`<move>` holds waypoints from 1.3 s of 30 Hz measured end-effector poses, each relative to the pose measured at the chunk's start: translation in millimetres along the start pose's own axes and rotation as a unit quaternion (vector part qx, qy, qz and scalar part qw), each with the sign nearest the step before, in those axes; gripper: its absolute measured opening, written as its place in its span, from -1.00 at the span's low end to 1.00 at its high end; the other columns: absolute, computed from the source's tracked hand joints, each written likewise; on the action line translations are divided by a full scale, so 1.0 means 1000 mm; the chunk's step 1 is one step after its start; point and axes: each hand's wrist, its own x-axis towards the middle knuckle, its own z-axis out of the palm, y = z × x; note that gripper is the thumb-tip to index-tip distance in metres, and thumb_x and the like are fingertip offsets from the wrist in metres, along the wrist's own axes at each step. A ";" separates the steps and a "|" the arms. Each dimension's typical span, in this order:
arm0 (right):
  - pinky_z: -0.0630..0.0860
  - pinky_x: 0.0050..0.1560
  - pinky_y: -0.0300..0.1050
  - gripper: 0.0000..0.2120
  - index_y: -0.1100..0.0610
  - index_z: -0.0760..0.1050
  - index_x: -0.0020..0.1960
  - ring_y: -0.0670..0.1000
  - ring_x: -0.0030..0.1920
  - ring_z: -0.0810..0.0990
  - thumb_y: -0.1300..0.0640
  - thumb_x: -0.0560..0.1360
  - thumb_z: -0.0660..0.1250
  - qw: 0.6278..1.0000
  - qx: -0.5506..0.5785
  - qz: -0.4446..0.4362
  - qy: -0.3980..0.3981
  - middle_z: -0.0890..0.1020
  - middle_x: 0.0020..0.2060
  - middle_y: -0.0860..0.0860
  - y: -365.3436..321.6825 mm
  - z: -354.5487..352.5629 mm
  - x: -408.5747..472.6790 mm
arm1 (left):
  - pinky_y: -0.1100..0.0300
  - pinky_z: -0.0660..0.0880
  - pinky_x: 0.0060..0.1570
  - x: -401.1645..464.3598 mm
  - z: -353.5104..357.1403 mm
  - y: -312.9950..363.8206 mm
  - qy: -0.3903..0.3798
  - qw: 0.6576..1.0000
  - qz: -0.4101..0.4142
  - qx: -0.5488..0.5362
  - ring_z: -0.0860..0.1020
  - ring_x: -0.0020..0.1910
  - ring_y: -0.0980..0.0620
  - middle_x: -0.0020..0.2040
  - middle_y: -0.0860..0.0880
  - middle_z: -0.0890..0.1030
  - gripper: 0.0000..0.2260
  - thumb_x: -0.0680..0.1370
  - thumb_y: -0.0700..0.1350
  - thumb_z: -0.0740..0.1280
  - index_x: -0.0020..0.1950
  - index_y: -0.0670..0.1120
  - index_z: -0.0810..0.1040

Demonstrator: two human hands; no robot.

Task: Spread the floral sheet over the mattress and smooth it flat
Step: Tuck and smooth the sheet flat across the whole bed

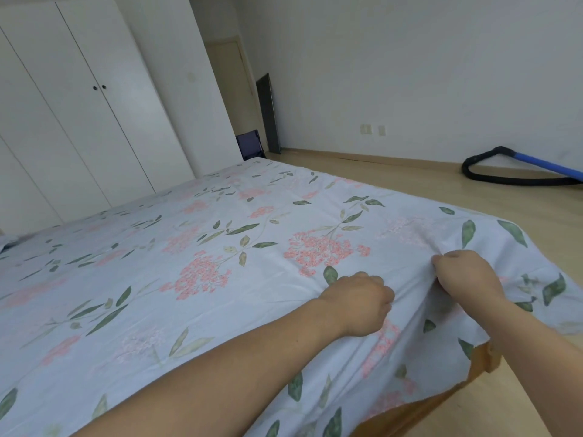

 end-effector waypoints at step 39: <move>-0.28 0.46 0.27 -0.34 0.14 -0.12 0.58 0.17 0.55 -0.14 -0.18 0.58 -0.21 0.890 -0.454 -0.024 -0.023 -0.09 0.56 0.13 -0.027 0.030 0.094 | -0.16 -0.33 0.44 0.068 0.018 -0.036 -0.034 0.989 -0.119 -0.077 -0.29 0.53 0.09 0.56 0.15 -0.23 -0.35 0.54 0.39 -0.11 0.56 0.18 -0.16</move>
